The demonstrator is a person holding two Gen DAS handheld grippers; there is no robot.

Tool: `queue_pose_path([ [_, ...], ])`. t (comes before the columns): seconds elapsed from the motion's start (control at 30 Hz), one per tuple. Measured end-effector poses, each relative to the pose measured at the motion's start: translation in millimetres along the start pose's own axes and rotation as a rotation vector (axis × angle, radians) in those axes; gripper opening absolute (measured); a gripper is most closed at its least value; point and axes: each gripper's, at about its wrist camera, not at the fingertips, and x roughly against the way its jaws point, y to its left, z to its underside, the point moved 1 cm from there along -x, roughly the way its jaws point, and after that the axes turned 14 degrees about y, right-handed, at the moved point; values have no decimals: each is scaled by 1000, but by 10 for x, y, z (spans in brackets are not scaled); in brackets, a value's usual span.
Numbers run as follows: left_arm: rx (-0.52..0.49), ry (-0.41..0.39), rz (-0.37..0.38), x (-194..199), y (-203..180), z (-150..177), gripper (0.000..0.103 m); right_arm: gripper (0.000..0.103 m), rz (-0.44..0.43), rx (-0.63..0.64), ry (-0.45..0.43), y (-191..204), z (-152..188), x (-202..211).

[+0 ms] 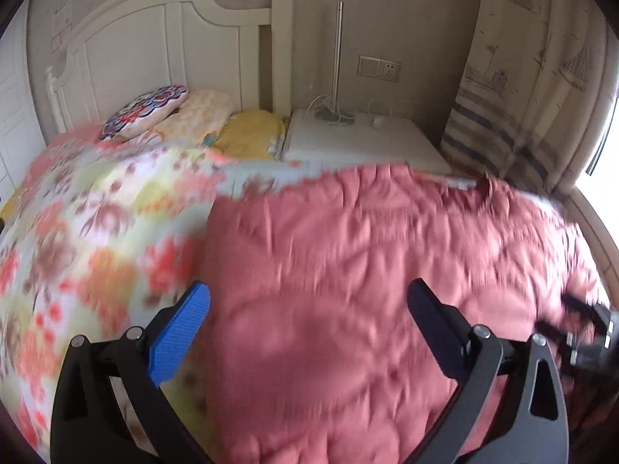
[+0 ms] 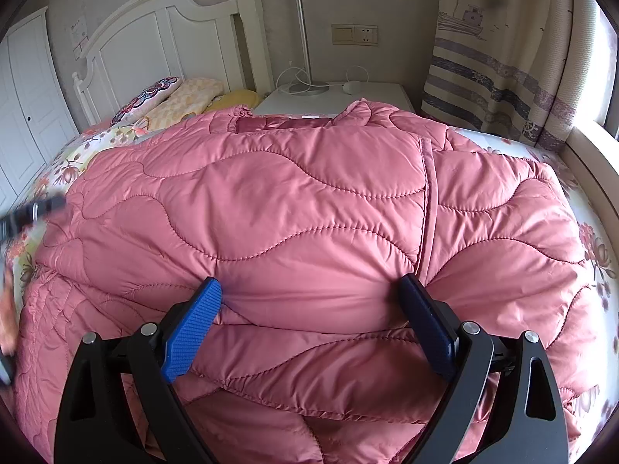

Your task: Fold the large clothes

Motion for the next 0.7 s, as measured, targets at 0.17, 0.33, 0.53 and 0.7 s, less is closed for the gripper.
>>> queue_pose_path([
  [0.17, 25, 174, -19, -745, 65, -263, 101, 89, 0, -1, -1, 4, -2, -2],
  [0.33, -29, 111, -69, -739, -19, -198, 101, 89, -12, 0, -2, -2, 4, -1],
  [0.53, -30, 100, -70, -689, 6, -164, 101, 89, -21, -3, -2, -13, 3, 5],
  [0.7, -35, 30, -90, -249, -168, 62, 101, 89, -26, -7, 1, -29, -1, 4],
])
